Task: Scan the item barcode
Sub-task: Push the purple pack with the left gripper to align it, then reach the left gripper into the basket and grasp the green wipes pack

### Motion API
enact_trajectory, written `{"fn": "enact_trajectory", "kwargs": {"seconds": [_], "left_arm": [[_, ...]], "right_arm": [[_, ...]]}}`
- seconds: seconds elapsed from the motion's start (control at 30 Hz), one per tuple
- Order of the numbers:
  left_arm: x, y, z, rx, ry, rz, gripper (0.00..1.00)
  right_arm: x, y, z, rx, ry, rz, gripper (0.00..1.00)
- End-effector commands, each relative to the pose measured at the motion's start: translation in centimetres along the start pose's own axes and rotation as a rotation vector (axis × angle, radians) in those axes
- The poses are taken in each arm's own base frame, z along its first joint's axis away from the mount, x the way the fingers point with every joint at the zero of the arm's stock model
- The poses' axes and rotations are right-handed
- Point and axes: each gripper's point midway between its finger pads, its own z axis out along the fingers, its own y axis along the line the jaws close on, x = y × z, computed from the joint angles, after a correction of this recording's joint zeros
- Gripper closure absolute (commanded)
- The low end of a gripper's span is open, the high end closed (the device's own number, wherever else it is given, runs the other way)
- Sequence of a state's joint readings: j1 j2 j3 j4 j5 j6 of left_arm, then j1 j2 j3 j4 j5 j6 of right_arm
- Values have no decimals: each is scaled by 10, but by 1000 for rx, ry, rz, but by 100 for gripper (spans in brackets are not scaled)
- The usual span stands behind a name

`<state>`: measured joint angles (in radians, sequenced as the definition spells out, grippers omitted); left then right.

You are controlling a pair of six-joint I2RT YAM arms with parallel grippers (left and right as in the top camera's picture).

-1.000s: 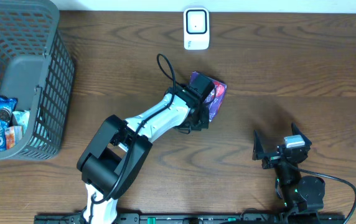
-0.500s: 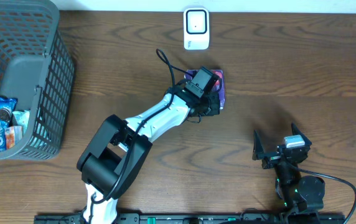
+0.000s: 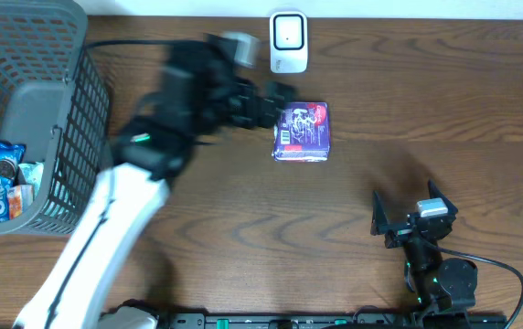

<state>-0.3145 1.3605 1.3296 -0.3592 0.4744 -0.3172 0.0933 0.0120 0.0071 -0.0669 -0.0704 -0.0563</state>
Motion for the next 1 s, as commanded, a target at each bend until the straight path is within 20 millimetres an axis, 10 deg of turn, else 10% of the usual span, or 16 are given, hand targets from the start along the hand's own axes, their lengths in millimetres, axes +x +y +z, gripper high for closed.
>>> {"fn": "enact_trajectory", "kwargs": {"seconds": [0.0,0.2,0.33,0.57,0.7,0.97], "left_arm": [[-70,93,-95,-397,-299,8,2],[-98,232,-274,-1178,-553,-16,2],[-62,288,-328,-1368,-472,-140,1],[39,376,-282,-1315,-33,-378,1],[86,387,-231,-1093,204,-409,6],[145,413,-212,-1103,430,-499,16]], "right_arm": [[1,-2,0,9,1,-1,1],[1,-2,0,9,1,-1,1],[1,-2,0,9,1,-1,1],[1,-2,0,9,1,-1,1],[1,-2,0,9,1,-1,1],[1,-2,0,9,1,-1,1]]}}
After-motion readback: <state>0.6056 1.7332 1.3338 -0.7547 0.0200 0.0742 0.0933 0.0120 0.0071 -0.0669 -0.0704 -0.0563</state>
